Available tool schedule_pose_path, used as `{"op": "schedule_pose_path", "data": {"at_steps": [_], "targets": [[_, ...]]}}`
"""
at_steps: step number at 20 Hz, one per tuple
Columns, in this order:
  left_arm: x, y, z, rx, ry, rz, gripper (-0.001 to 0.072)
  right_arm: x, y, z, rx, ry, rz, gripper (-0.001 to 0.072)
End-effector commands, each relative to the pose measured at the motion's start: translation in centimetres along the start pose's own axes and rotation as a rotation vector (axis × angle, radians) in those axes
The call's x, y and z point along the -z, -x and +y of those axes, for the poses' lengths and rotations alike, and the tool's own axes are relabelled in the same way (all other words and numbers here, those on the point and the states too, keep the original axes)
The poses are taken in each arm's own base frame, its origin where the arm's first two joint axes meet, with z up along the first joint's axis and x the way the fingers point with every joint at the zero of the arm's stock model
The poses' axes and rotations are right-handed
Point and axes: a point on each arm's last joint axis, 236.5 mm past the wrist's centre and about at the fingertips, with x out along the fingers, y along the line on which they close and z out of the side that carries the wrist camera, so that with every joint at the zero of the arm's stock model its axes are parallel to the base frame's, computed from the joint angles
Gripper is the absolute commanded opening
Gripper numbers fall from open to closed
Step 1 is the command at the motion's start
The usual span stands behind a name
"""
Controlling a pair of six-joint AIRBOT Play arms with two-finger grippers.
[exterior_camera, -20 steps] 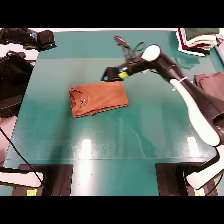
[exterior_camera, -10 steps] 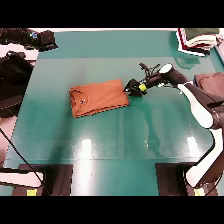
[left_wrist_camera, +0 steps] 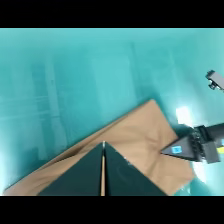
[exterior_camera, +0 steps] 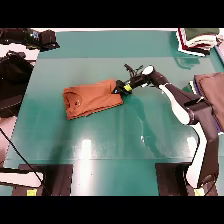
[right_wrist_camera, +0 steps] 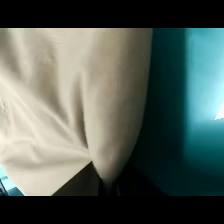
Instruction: Fold the shirts.
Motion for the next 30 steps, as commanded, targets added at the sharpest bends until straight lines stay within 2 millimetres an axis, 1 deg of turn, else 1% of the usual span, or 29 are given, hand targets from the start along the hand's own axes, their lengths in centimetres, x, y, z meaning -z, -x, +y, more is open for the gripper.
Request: {"op": "schedule_pose_path", "data": {"at_steps": [1,2,3,4,5,7,8,9,11,13,15,17,19,21,23,26,28,30], "targets": [[0.7,-0.7,-2.8,0.041,-0.054,0.018,0.0019,-1.9,0.7,3.4,-0.031,0.084,-0.041,0.0016],[1.0,-1.0,-4.0,0.057,-0.078,0.025,0.0019,-3.1,2.6,4.0,-0.032,0.107,-0.076,0.0016],[1.4,-1.3,-5.3,0.076,-0.106,0.033,0.0019,-4.3,4.8,4.2,-0.016,0.125,-0.115,0.0016],[1.7,-1.5,-6.3,0.091,-0.125,0.041,0.0019,-5.4,7.7,3.9,0.017,0.145,-0.161,0.0016],[2.1,-1.6,-7.2,0.105,-0.137,0.049,0.0019,-6.3,10.8,3.1,0.066,0.152,-0.203,0.0016],[2.6,-1.8,-8.7,0.126,-0.166,0.057,0.0019,-7.4,18.4,0.1,0.216,0.134,-0.286,0.0016],[2.8,-1.9,-9.3,0.134,-0.181,0.060,0.0019,-7.6,22.2,-1.4,0.285,0.123,-0.325,0.0016],[3.0,-2.0,-9.7,0.141,-0.187,0.064,0.0019,-7.5,26.5,-3.2,0.364,0.105,-0.369,0.0016],[3.2,-2.0,-10.3,0.151,-0.191,0.068,0.0019,-6.8,34.4,-6.3,0.490,0.045,-0.465,0.0016],[3.3,-2.0,-10.6,0.162,-0.189,0.069,0.0019,-5.3,42.4,-9.4,0.587,-0.036,-0.574,0.0016],[3.3,-2.0,-10.7,0.165,-0.181,0.070,0.0019,-3.3,49.0,-12.1,0.636,-0.125,-0.677,0.0016],[3.3,-2.0,-10.7,0.164,-0.160,0.071,0.0019,-0.9,54.3,-14.7,0.672,-0.212,-0.764,0.0016],[3.3,-2.0,-10.7,0.164,-0.152,0.072,0.0019,1.1,58.1,-16.7,0.697,-0.278,-0.835,0.0016],[3.3,-2.0,-10.7,0.163,-0.138,0.074,0.0019,2.2,60.4,-17.6,0.681,-0.315,-0.891,0.0016],[3.3,-2.0,-10.7,0.163,-0.135,0.074,0.0019,2.0,61.9,-17.4,0.641,-0.318,-0.958,0.0016],[3.4,-2.0,-10.7,0.163,-0.133,0.079,0.0019,1.1,64.2,-15.7,0.637,-0.274,-1.042,0.0016],[3.5,-2.0,-10.7,0.163,-0.133,0.084,0.0019,0.6,65.9,-13.8,0.655,-0.229,-1.099,0.0016],[3.5,-2.0,-10.7,0.162,-0.134,0.085,0.0019,0.6,67.8,-11.5,0.677,-0.186,-1.169,0.0016]]}}
